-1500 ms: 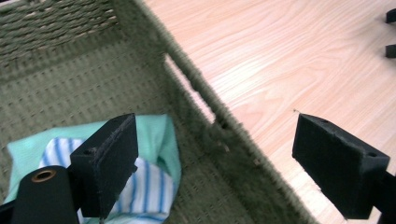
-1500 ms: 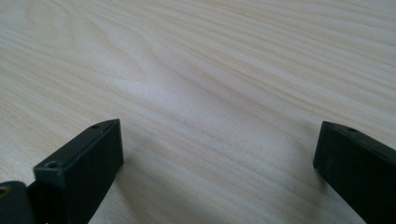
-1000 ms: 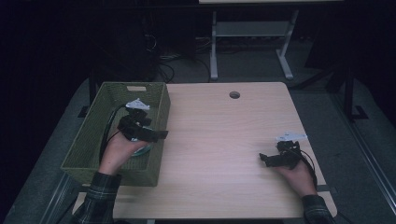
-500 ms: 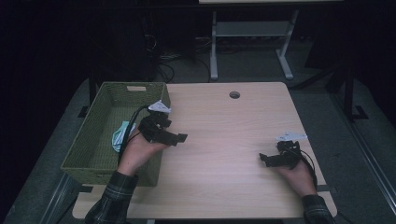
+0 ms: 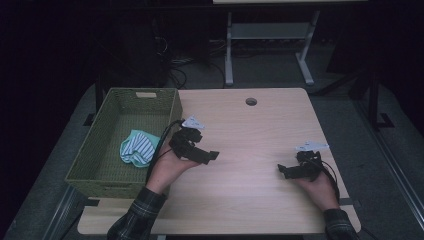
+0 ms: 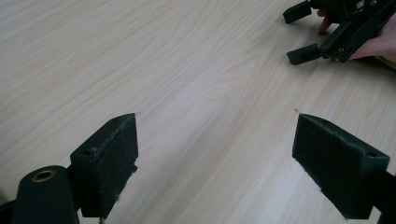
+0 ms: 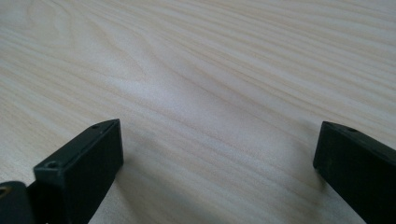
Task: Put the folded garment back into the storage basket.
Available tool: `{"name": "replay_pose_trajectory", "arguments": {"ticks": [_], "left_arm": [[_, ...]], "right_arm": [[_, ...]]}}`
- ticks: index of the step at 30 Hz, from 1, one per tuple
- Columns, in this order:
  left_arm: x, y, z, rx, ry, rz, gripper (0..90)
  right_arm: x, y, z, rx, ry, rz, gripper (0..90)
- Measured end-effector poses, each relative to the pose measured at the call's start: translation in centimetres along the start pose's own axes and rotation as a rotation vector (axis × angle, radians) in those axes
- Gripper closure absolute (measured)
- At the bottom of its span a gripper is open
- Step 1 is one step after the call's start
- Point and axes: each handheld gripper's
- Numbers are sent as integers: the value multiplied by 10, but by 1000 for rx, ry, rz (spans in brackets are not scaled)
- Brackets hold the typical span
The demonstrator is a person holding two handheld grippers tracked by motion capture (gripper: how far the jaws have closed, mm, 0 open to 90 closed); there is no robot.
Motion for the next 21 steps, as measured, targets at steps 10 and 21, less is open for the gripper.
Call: {"name": "replay_pose_trajectory", "arguments": {"ticks": [10,21], "left_arm": [[-27,19,-7,-38,-18,-13,137],[-55,27,-23,-45,-31,-16,137]], "right_arm": [[0,0,0,0,0,0,11],[0,0,0,1,0,0,11]]}}
Point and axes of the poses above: each handheld gripper's, and its own axes: x roughly backward along the jaws, z roughly out of its top, y roughly to its right, and after that the axes turned 9 degrees about z, right-handed
